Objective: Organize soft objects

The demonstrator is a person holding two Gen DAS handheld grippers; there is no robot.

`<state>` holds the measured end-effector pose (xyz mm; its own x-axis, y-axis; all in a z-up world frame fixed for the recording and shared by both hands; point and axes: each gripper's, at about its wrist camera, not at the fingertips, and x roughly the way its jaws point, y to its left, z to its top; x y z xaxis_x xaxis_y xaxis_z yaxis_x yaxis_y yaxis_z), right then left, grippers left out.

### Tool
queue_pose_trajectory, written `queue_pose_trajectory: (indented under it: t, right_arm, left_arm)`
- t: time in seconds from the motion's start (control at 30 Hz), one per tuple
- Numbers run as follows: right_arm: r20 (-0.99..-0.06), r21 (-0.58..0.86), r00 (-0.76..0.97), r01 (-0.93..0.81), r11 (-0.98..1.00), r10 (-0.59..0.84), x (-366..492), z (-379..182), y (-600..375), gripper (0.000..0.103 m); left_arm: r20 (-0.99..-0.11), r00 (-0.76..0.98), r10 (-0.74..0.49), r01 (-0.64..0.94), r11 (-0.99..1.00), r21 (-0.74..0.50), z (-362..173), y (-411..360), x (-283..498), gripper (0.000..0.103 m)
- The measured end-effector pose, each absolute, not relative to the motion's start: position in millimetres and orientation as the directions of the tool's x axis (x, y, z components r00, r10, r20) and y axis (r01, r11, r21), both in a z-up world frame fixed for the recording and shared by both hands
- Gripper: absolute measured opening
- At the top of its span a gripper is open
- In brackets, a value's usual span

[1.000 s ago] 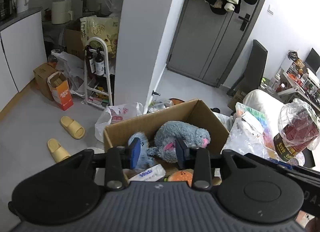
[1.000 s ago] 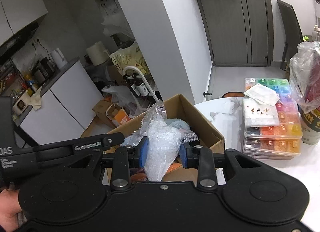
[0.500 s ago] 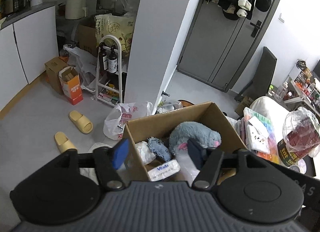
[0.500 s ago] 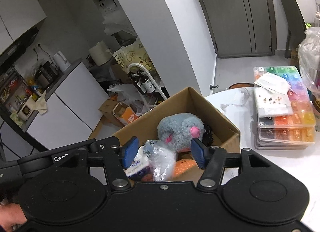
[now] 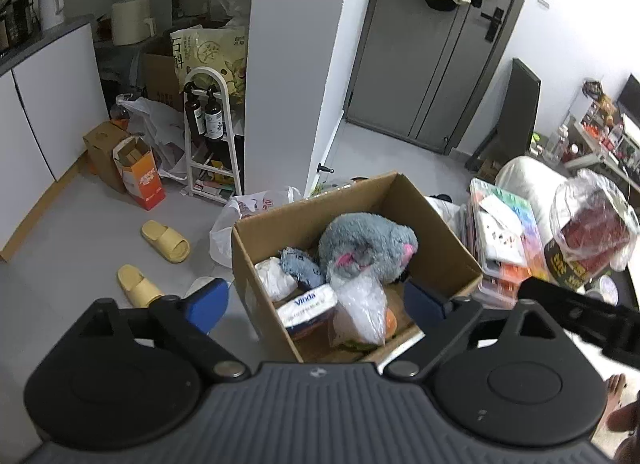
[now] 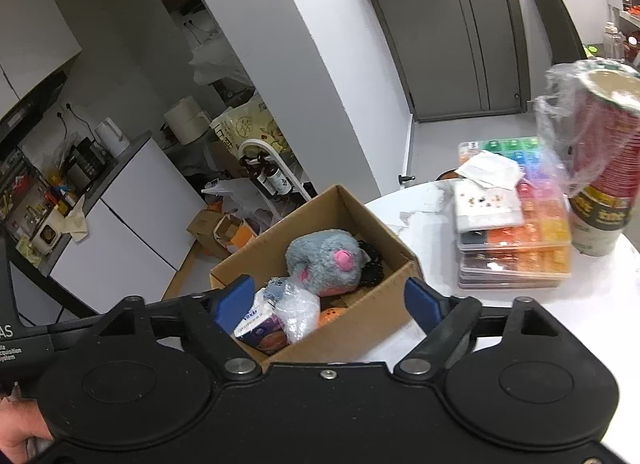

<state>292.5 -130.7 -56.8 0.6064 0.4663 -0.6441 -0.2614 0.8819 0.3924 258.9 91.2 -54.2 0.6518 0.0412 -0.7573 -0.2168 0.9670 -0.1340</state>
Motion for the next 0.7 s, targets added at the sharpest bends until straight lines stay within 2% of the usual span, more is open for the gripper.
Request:
queue_pose_trajectory:
  t: [0.17,0.27,0.7]
  right_arm:
    - [-0.639,0.394,0.615,-0.253,0.883,0.462,280.6,-49.2,-154.0,0.096]
    - [-0.641,0.381,0.622,-0.251,0.890,0.450,273.0,-44.2,-166.2,0.103]
    - [-0.616,0.367,0.662,-0.239,0.899,0.427,238.4,-17.0,-215.9,0.103]
  left_arm:
    - [-0.759,0.649,0.043,-0.188,0.976,-0.105,-44.5,77.8,249.0,0.103]
    - [-0.755,0.654,0.047,-0.178,0.980,-0.093,-36.4,69.8,243.5,0.103]
    - [-0.735,0.677,0.030,-0.116,0.991,-0.065,-5.9,40.3,213.3,0.103]
